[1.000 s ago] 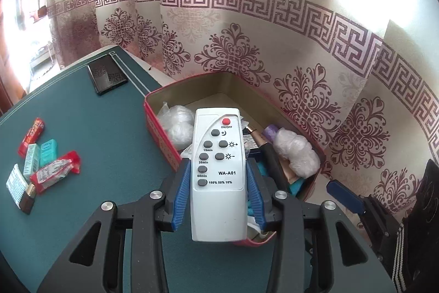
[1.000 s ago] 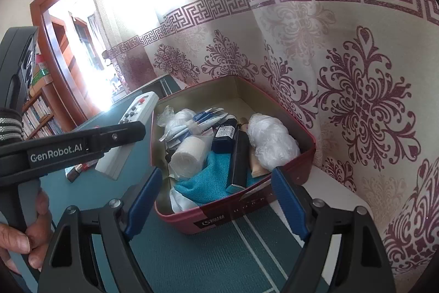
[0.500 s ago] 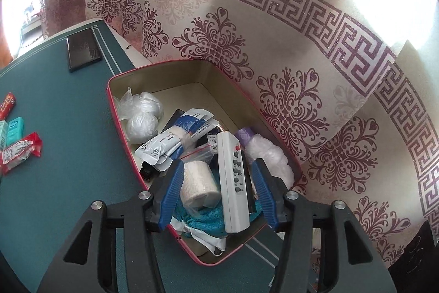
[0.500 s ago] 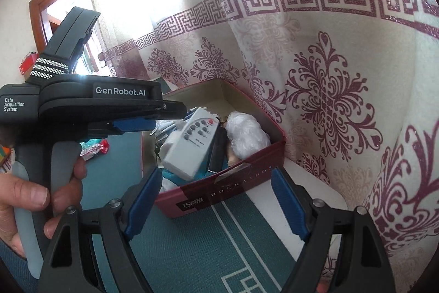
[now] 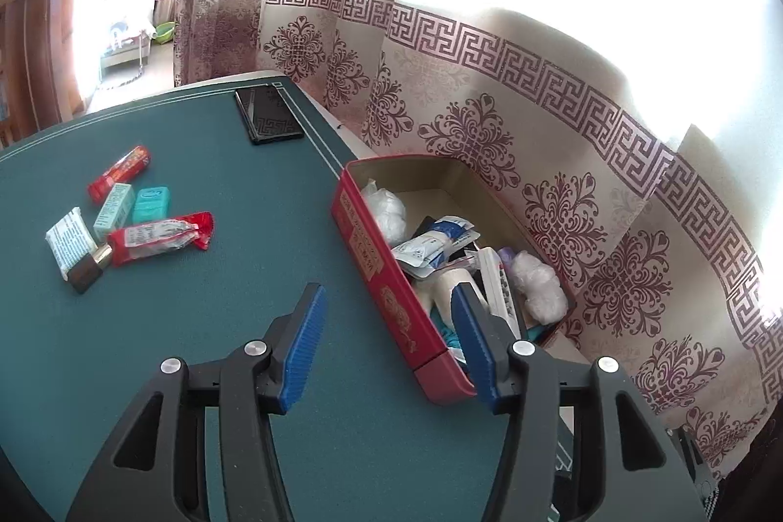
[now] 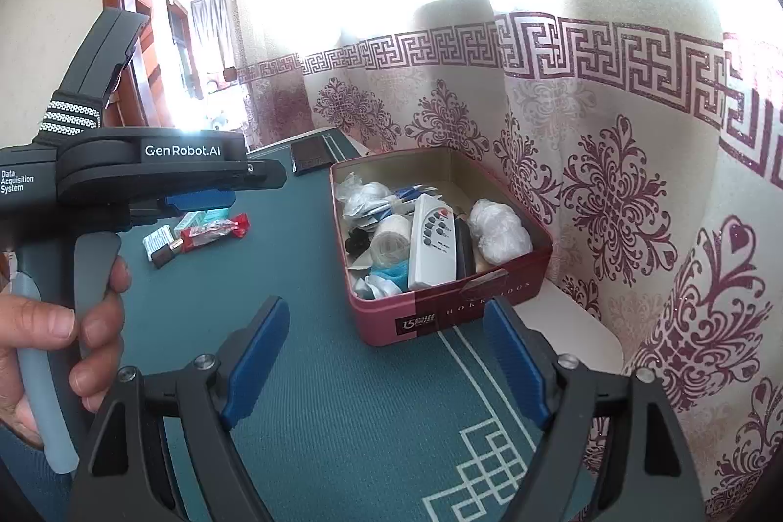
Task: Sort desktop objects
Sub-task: 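Move both open grippers back over the remaining items on the table, then grasp the white bandage pack with the left gripper while the right grasps the red-wrapped snack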
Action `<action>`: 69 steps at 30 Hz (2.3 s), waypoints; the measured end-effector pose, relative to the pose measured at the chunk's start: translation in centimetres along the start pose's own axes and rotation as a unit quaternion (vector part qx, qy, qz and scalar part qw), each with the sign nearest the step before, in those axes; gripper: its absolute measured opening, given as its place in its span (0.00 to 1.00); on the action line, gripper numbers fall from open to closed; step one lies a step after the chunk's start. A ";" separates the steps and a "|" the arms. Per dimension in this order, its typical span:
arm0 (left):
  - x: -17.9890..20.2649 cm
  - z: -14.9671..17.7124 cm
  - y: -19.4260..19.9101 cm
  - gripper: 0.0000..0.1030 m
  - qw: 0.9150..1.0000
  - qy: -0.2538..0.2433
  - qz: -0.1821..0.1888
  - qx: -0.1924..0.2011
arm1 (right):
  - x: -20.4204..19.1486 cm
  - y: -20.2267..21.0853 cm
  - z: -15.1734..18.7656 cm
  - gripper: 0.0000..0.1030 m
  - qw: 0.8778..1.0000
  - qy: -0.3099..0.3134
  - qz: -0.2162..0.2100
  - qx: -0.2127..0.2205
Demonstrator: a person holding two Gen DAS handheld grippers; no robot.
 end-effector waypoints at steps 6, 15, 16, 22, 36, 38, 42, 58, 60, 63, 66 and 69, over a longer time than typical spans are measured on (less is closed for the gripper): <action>-6.4 -0.6 1.9 0.59 0.999 0.037 -0.037 0.015 | -2.2 1.2 -1.0 0.85 0.999 0.028 -0.002 0.020; -20.2 -1.1 4.5 0.60 0.982 0.151 -0.113 0.027 | -6.3 -1.4 -2.9 0.88 0.998 0.044 -0.043 0.009; -21.7 -1.1 4.6 0.62 0.979 0.160 -0.126 0.027 | -6.9 -1.8 -3.2 0.89 0.998 0.045 -0.051 0.009; -29.1 -0.1 4.1 0.65 0.962 0.207 -0.179 0.007 | -11.6 -6.0 -4.4 0.95 0.994 0.062 -0.094 -0.008; -33.0 -1.1 -3.0 0.65 0.936 0.285 -0.206 -0.037 | -17.5 -12.8 -2.5 0.96 0.985 0.082 -0.137 -0.067; -33.3 -1.0 -3.5 0.65 0.933 0.279 -0.222 -0.041 | -17.2 -13.3 -2.4 0.96 0.985 0.077 -0.134 -0.072; -33.9 -0.4 -4.3 0.65 0.932 0.280 -0.223 -0.051 | -17.4 -14.2 -2.4 0.96 0.984 0.079 -0.134 -0.088; -32.4 -0.9 -5.4 0.90 0.951 0.230 -0.206 -0.026 | -21.4 -19.1 -4.8 0.98 0.971 0.208 -0.098 -0.064; -33.0 -0.6 -5.4 0.90 0.948 0.242 -0.206 -0.027 | -22.2 -20.0 -4.8 0.98 0.968 0.223 -0.095 -0.062; -33.6 -0.3 -5.0 0.90 0.944 0.234 -0.230 -0.028 | -22.7 -21.3 -5.1 0.98 0.968 0.225 -0.093 -0.065; -33.5 -0.3 -5.3 0.90 0.944 0.222 -0.242 -0.036 | -22.7 -22.7 -5.3 0.98 0.969 0.213 -0.098 -0.081; -33.4 -0.4 -5.3 0.90 0.944 0.219 -0.245 -0.037 | -22.4 -24.0 -6.0 0.98 0.972 0.194 -0.097 -0.087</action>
Point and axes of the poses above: each gripper's, at about its wrist camera, not at the fingertips, and y roughly against the way its jaws point, x to its right, z to its underside, the point moved 10 cm from there along -y, roughly the way its jaws point, and after that the axes turned 3 degrees about -x, right-handed, at the moved point
